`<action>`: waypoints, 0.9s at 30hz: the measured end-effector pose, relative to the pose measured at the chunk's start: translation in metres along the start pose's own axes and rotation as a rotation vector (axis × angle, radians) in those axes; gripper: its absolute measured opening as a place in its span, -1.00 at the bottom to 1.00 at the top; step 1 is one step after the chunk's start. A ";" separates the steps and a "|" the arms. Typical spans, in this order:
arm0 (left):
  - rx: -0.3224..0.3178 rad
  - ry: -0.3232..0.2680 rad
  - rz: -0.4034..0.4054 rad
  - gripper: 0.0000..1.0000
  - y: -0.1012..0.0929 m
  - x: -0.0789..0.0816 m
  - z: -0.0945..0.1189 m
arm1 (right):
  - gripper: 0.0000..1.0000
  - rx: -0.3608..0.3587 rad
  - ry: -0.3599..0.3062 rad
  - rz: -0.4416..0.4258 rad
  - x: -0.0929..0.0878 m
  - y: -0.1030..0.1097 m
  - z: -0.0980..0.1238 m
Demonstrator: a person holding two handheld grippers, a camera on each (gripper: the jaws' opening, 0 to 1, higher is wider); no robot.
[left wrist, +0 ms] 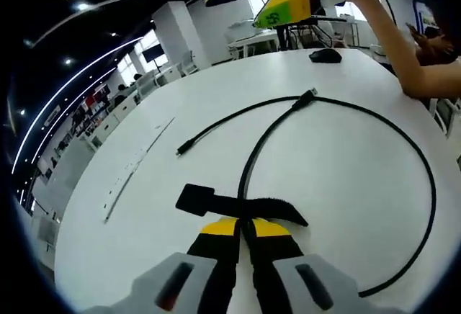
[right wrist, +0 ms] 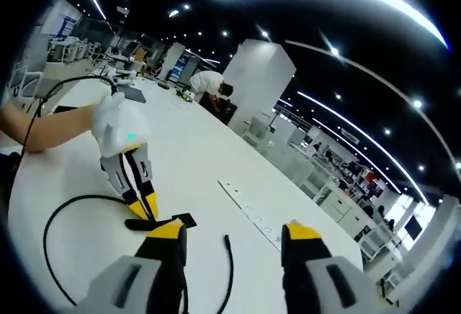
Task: Find the charging cable on the desk, coil it up and secure with Velcro.
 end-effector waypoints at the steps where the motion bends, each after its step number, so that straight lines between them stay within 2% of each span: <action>1: 0.000 0.000 0.001 -0.87 0.000 0.000 0.000 | 0.06 0.003 0.004 0.005 0.000 0.001 0.000; 11: -0.004 -0.021 0.056 -0.86 0.003 -0.001 -0.002 | 0.04 -0.004 -0.006 0.017 0.004 -0.001 0.005; 13: -0.005 -0.023 0.103 -0.85 0.003 -0.002 -0.002 | 0.04 -0.007 -0.009 0.017 0.004 -0.001 0.006; 16: 0.025 -0.033 0.163 -0.67 0.010 -0.003 -0.002 | 0.04 -0.010 -0.023 0.020 0.006 -0.001 0.010; 18: 0.012 -0.042 0.185 -0.53 0.011 -0.004 0.002 | 0.04 -0.016 -0.034 0.013 0.008 -0.003 0.013; 21: 0.001 -0.111 0.188 -0.56 0.013 0.004 0.011 | 0.04 -0.032 -0.047 0.014 0.010 -0.007 0.019; 23: 0.010 -0.178 0.243 -0.56 0.010 0.013 0.025 | 0.04 -0.047 -0.058 0.016 0.012 -0.010 0.023; 25: 0.006 -0.206 0.288 -0.56 0.005 0.013 0.034 | 0.04 -0.054 -0.081 0.006 0.015 -0.013 0.028; 27: 0.020 -0.240 0.289 -0.56 0.003 0.013 0.039 | 0.04 -0.057 -0.095 0.002 0.018 -0.014 0.031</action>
Point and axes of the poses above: the point that each gripper's makers call its tool centre point, and the gripper's own axes: z roughly backward along the fingers, y roughly to its left, x roughly out of its top, the point moved 3 cm from there along z, roughly backward along the fingers, and after that the axes turned 6 degrees about z, right-handed, at the moved point
